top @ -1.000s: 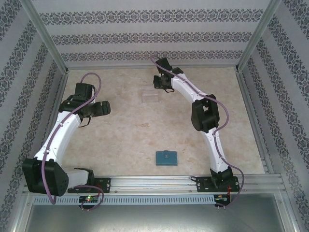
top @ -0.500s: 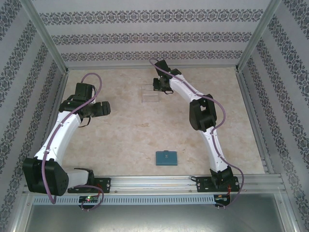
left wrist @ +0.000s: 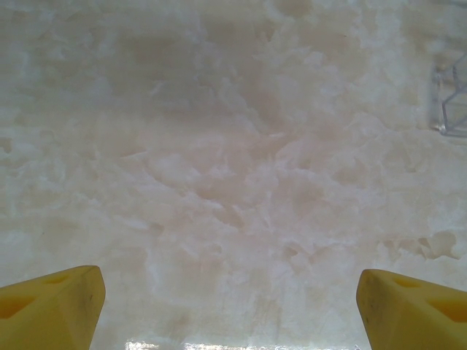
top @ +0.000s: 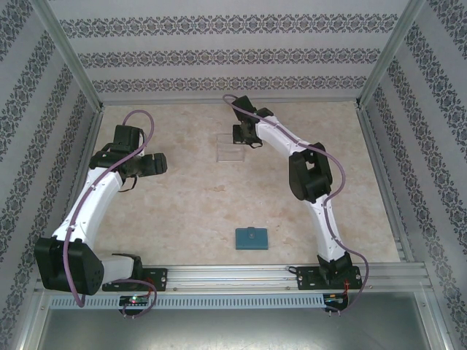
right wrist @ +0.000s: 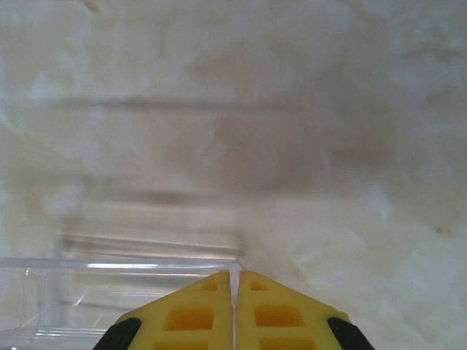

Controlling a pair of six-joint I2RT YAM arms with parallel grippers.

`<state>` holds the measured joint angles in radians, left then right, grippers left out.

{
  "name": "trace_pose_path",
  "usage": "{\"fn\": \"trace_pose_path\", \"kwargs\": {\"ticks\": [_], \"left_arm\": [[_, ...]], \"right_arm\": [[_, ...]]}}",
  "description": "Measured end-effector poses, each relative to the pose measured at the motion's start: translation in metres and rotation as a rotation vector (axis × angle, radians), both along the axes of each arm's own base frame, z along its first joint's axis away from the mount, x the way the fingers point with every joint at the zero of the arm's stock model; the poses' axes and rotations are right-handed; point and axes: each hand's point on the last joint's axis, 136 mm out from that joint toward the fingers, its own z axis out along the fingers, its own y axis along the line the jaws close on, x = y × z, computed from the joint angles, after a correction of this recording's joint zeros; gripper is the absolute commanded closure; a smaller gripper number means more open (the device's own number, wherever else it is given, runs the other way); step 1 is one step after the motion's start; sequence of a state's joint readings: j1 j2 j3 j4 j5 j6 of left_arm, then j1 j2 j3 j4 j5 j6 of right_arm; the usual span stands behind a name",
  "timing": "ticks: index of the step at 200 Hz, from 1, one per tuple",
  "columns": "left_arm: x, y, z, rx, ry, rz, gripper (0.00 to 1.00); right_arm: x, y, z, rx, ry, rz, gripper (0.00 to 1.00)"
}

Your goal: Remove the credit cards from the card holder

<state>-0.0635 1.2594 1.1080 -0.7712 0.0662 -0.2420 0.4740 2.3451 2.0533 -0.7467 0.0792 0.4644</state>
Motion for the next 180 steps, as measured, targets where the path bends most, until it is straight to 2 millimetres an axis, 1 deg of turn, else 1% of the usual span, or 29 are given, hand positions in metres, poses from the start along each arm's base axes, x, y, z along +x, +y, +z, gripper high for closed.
{"fn": "trace_pose_path", "kwargs": {"ticks": [56,91,114,148,180], "left_arm": [[0.000,0.000,-0.001,0.000,0.005,-0.001,0.10],[0.001,0.000,-0.003,0.000,0.010,-0.001,0.10],[0.001,0.000,-0.003,0.001,0.010,-0.001,0.10],[0.000,0.000,-0.004,0.001,0.012,-0.001,0.10],[0.000,0.000,-0.004,0.000,0.012,-0.001,0.10]], "right_arm": [[-0.039,-0.028,-0.002,-0.067,0.033,-0.024,0.94],[-0.052,-0.029,-0.003,-0.070,0.025,-0.027,0.93],[-0.055,-0.026,-0.004,-0.065,0.009,-0.031,0.92],[-0.056,-0.027,-0.003,-0.059,0.002,-0.038,0.84],[-0.055,-0.028,0.000,-0.060,-0.007,-0.039,0.82]]}}
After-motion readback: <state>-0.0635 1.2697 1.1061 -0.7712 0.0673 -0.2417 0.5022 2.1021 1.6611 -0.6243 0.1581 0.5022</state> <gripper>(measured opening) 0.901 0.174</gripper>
